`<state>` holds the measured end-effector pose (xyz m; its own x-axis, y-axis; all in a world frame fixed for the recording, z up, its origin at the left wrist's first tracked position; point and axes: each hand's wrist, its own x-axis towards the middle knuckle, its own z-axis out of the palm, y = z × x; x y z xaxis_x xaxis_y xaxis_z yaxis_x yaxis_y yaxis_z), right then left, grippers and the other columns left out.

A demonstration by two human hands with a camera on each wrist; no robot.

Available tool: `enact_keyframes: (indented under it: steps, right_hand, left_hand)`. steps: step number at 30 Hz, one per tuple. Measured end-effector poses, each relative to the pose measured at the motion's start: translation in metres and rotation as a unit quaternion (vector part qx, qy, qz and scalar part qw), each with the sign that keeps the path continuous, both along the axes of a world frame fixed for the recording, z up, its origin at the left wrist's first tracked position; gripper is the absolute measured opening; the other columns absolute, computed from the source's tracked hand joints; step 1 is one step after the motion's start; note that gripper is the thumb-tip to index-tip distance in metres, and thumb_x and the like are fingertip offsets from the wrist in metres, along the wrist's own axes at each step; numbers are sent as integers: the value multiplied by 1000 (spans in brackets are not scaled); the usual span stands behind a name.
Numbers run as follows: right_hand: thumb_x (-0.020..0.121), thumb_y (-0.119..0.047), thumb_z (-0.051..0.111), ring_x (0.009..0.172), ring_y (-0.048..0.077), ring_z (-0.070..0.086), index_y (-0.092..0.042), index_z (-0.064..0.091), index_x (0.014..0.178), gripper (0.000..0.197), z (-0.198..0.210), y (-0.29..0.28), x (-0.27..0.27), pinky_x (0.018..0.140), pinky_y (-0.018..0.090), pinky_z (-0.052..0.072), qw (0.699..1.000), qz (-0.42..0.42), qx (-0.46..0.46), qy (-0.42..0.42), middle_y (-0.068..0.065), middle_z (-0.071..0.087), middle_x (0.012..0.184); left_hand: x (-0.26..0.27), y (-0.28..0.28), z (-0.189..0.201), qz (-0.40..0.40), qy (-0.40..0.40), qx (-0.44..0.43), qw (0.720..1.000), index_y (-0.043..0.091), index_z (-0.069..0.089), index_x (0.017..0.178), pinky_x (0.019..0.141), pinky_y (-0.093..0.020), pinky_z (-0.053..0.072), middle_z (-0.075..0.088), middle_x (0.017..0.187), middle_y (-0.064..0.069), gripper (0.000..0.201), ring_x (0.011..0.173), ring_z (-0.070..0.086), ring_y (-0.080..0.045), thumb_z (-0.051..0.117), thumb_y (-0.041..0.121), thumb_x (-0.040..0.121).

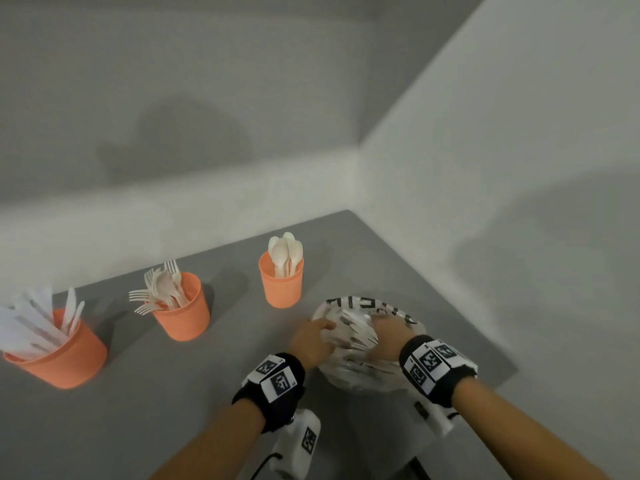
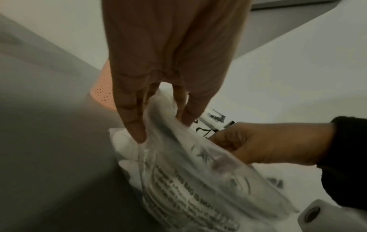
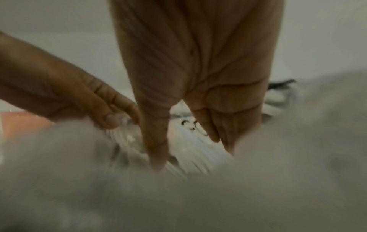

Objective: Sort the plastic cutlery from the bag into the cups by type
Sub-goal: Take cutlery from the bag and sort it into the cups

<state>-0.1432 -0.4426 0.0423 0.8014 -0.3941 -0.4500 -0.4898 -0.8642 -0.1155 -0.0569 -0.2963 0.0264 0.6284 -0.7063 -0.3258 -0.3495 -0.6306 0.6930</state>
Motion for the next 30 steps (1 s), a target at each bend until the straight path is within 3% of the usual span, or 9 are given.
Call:
enact_keyframes:
  steps: [3,6,10,13,16,18,20,23,30]
  right_hand:
    - [78,-37,69,134,26,37,-4,25,142,84,-25,-4,2,112,34,30,1000,-3,-5,-19,11,37,146]
    - [73,-47,70,135,26,34,-12,22,144,92,-37,-8,9,113,38,29,999,0,-9,-48,9,34,147]
    - [77,-47,66,133,25,36,-21,29,140,78,-40,-7,13,113,37,29,996,27,-1,-88,5,38,144]
    - [81,-39,64,129,23,40,-24,38,133,60,-41,-6,14,111,34,30,990,43,29,-133,3,42,138]
    - [82,-32,64,127,19,43,-27,38,132,57,-42,-3,11,109,30,31,979,40,57,-190,-1,46,138]
    - [82,-34,65,128,19,43,-28,34,137,64,-40,-2,8,108,29,30,974,15,77,-213,-1,47,139]
    - [83,-37,63,128,21,45,-24,29,141,69,-39,-3,5,107,30,32,980,-8,85,-179,2,47,138]
    - [81,-46,62,121,22,51,-21,35,137,67,-41,-7,6,104,32,38,993,-19,52,-109,2,53,133]
    - [73,-32,72,99,21,58,-15,52,112,47,-36,-11,8,79,24,41,986,-35,100,-128,2,62,108]
  left_hand:
    - [-2,-1,2,2,-6,3,1000,16,39,138,102,-23,29,39,142,-13,55,130,39,-26,48,2,86]
    - [-1,1,8,-12,-7,1,1000,15,34,141,105,-24,27,37,143,-13,59,133,36,-26,47,1,85]
    - [1,3,14,3,-7,-12,1000,15,36,140,105,-25,28,38,141,-12,58,132,37,-26,46,-1,84]
    - [3,4,17,12,4,-19,1000,12,38,138,104,-35,38,38,141,-14,57,128,41,-29,45,-2,83]
    - [8,4,18,17,7,-16,1000,11,39,138,96,-41,47,38,141,-16,59,124,46,-33,45,-5,82]
    - [10,5,18,27,23,-28,999,11,40,137,80,-37,53,38,139,-15,59,114,53,-34,44,-8,81]
    - [9,6,18,31,36,-44,998,11,42,135,64,-31,52,40,136,-15,57,97,59,-32,43,-8,82]
    - [7,8,17,31,46,-55,997,11,42,134,56,-22,49,40,133,-16,55,83,55,-25,43,-8,83]
    - [10,10,20,34,37,-44,998,12,43,135,50,-17,49,37,139,-12,55,101,56,-28,45,-7,83]
